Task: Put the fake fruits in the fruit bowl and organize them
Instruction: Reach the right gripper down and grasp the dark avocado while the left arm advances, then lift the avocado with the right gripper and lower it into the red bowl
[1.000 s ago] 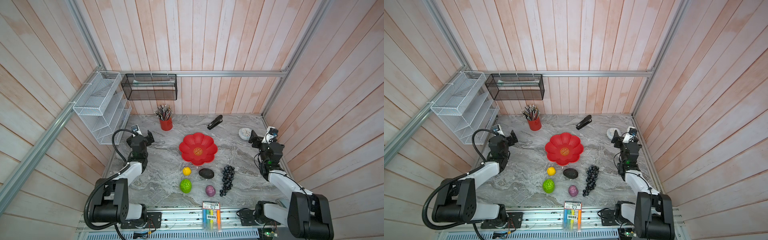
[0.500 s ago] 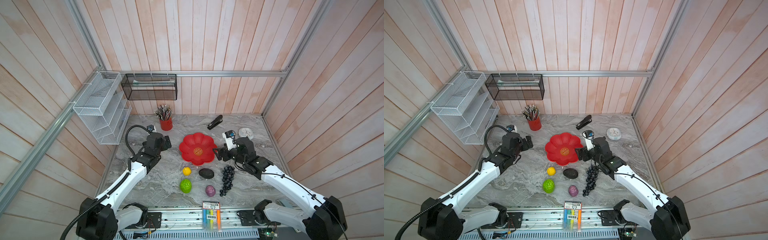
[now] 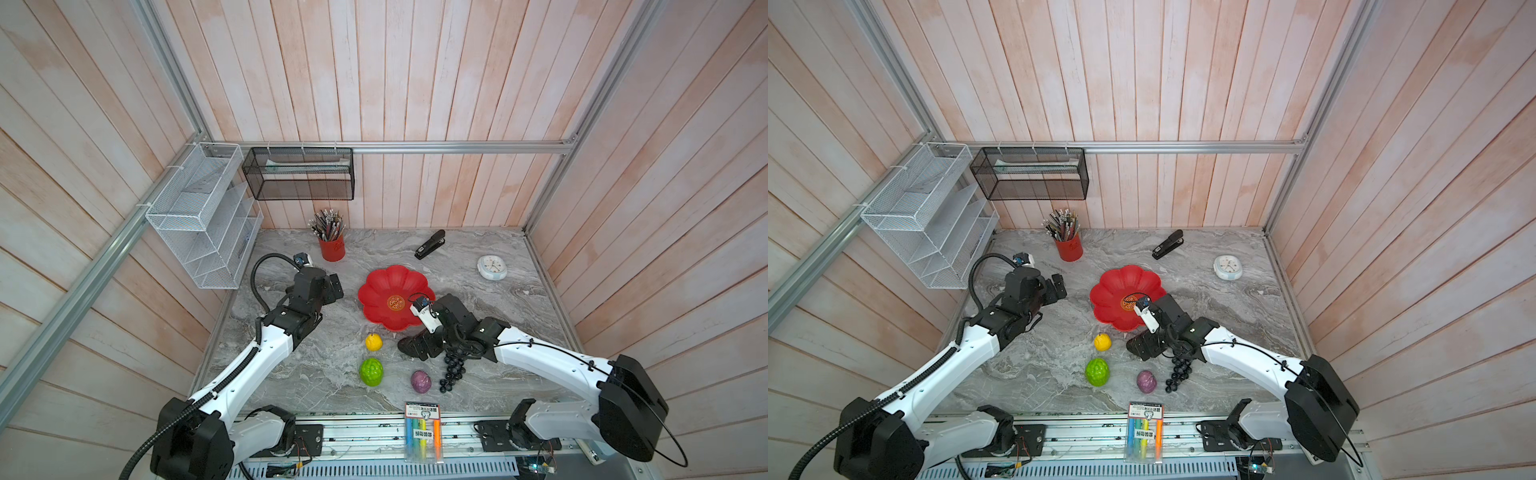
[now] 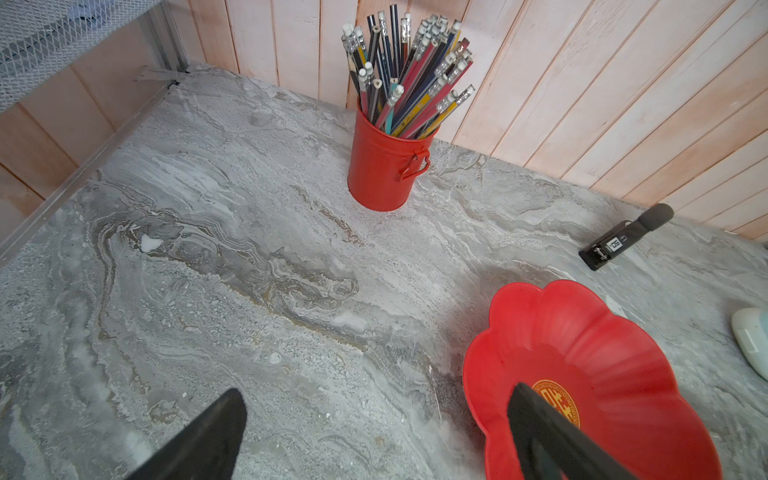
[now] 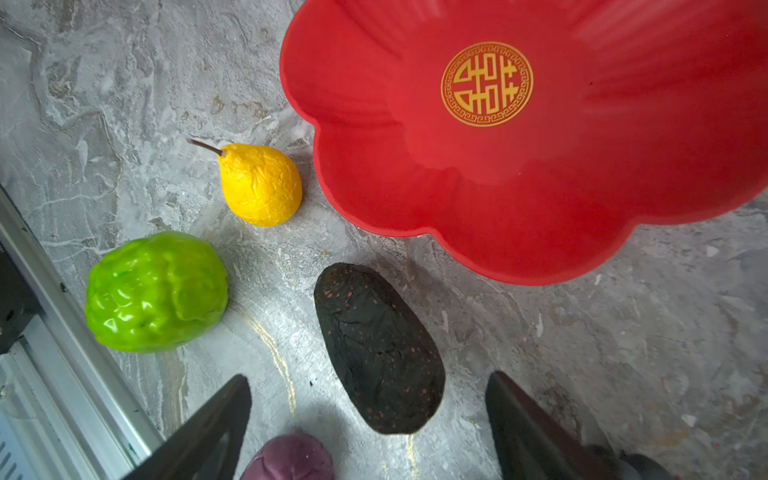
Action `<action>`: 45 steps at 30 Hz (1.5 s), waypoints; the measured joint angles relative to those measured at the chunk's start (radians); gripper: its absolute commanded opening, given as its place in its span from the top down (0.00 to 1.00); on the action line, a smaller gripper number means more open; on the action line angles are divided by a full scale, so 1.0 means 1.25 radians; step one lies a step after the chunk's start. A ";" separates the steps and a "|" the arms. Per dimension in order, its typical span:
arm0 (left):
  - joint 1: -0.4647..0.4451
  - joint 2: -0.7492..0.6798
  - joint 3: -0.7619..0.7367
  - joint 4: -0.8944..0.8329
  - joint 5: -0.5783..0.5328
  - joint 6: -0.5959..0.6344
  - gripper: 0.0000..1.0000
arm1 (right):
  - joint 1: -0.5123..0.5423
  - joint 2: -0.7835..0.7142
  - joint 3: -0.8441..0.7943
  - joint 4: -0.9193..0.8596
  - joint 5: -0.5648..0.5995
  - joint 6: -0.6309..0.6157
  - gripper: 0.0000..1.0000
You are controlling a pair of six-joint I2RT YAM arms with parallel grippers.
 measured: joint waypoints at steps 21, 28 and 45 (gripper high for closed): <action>0.002 0.017 -0.001 0.009 0.009 0.001 0.00 | 0.010 0.214 0.015 0.055 0.000 -0.070 0.37; 0.002 0.017 -0.001 0.006 0.009 0.000 0.00 | 0.010 0.211 0.014 0.058 0.000 -0.069 0.54; 0.002 0.004 0.018 -0.016 0.009 0.000 0.00 | 0.010 0.028 0.082 -0.056 -0.012 -0.043 0.61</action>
